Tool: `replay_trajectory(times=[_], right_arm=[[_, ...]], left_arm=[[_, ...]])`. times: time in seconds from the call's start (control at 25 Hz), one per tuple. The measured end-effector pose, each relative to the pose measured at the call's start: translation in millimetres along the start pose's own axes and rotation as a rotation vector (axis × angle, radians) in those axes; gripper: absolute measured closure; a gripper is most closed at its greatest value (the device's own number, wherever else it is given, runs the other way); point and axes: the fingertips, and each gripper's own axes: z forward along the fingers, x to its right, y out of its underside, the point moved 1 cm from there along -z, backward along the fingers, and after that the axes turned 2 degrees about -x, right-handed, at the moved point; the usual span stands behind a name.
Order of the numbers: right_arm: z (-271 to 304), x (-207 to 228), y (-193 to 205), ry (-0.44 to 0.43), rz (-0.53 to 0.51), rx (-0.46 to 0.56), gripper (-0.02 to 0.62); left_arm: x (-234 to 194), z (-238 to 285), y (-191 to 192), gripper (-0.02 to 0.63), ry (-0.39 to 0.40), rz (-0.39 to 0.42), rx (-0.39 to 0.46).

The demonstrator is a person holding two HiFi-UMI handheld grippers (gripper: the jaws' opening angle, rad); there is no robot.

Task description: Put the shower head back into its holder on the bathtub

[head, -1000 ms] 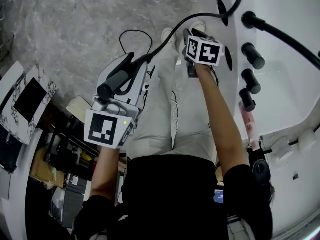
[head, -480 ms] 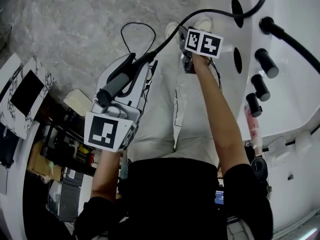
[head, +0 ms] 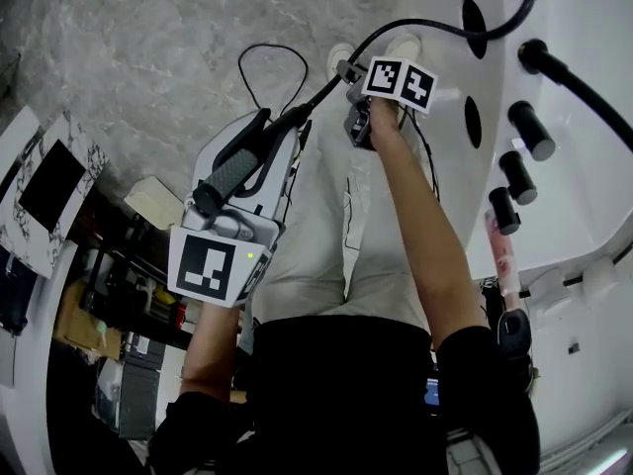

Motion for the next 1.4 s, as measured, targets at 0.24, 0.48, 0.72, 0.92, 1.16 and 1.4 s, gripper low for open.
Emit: replay_trajectory(times=[0.24, 0.48, 0.72, 0.92, 1.16, 1.4], right_arm=[[9, -5, 14, -0.042, 0.078, -0.054, 0.456], [14, -6, 26, -0.084, 0.170, -0.124, 0.460], [15, 6, 36, -0.047, 0.220, -0.173, 0.441], [18, 1, 39, -0.117, 0.300, -0.197, 0.431], [17, -5, 40, -0.175, 0.368, -0.212, 0.462], [8, -8, 29, -0.158, 0.289, -0.151, 0.516]], left_arm=[[0, -1, -2, 0.480, 0.006, -0.003, 0.009], [3, -6, 9, 0.482, 0.023, 0.018, -0.032], [6, -9, 14, 0.483, 0.032, 0.032, -0.042], [9, -9, 12, 0.483, 0.051, 0.038, -0.027], [9, -11, 10, 0.483, 0.054, 0.034, -0.011], [12, -12, 12, 0.483, 0.056, 0.029, -0.013]])
